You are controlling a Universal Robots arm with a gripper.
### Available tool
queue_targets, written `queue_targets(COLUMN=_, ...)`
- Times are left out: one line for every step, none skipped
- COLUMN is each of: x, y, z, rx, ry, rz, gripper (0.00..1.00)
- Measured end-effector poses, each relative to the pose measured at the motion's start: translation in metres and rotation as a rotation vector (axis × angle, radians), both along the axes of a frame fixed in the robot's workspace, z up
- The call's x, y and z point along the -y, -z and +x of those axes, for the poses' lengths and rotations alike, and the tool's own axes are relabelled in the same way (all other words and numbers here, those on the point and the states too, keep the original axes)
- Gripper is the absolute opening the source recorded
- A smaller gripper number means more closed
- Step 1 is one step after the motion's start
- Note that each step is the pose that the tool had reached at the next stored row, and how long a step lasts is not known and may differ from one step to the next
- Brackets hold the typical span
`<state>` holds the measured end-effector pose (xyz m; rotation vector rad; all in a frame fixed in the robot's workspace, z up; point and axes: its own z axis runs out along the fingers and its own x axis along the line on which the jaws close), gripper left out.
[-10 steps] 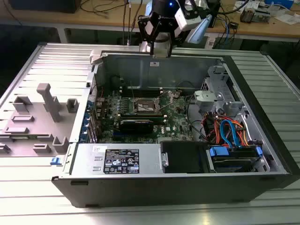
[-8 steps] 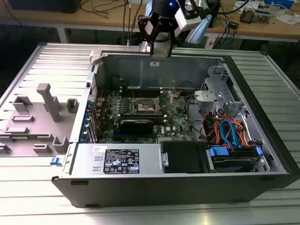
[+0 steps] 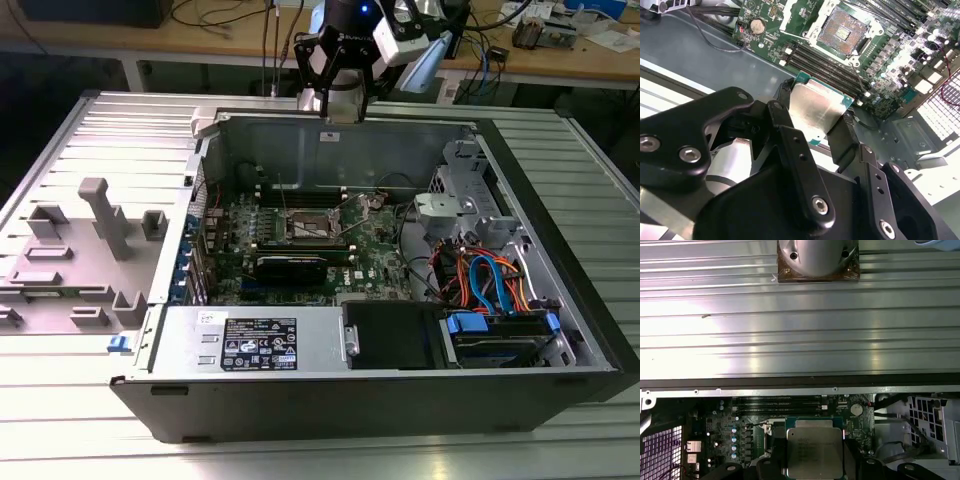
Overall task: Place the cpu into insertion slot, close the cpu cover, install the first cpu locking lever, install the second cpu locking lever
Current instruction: 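Place the cpu into insertion slot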
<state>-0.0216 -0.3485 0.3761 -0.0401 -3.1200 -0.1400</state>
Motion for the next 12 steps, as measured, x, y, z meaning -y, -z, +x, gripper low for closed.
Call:
queue_targets(x=0.0005, y=-0.0001, z=0.0001, rx=-0.0001, ry=0.0, rz=-0.0002, gripper=0.54)
queue_targets(x=0.001, y=-0.0001, z=0.0001, rx=-0.0001, ry=0.0, rz=-0.0001, gripper=0.54)
queue_targets(x=0.0018, y=0.0, z=0.0, rx=0.0, ry=0.0, rz=0.0001, gripper=0.54)
queue_targets(x=0.0027, y=0.0, z=0.0, rx=0.0, ry=0.0, rz=0.0, gripper=0.54)
queue_targets(x=0.0053, y=0.0, z=0.0, rx=0.0, ry=0.0, rz=0.0, gripper=0.54)
queue_targets(x=0.007, y=0.0, z=0.0, rx=0.0, ry=0.0, rz=0.0001, gripper=0.54)
queue_targets(x=0.0075, y=0.0001, z=0.0, rx=0.0, ry=0.0, rz=0.0002, gripper=0.54)
queue_targets(x=0.0075, y=0.0, z=0.0, rx=0.0, ry=0.0, rz=0.0001, gripper=0.54)
queue_targets(x=0.0078, y=0.0, z=0.0, rx=0.0, ry=0.0, rz=0.0, gripper=0.54)
queue_targets(x=0.008, y=0.0, z=0.0, rx=0.0, ry=0.0, rz=0.0, gripper=0.54)
queue_targets(x=0.008, y=0.0, z=0.0, rx=0.0, ry=0.0, rz=0.0, gripper=0.54)
queue_targets(x=0.0081, y=0.0, z=0.0, rx=0.0, ry=0.0, rz=0.0, gripper=0.54)
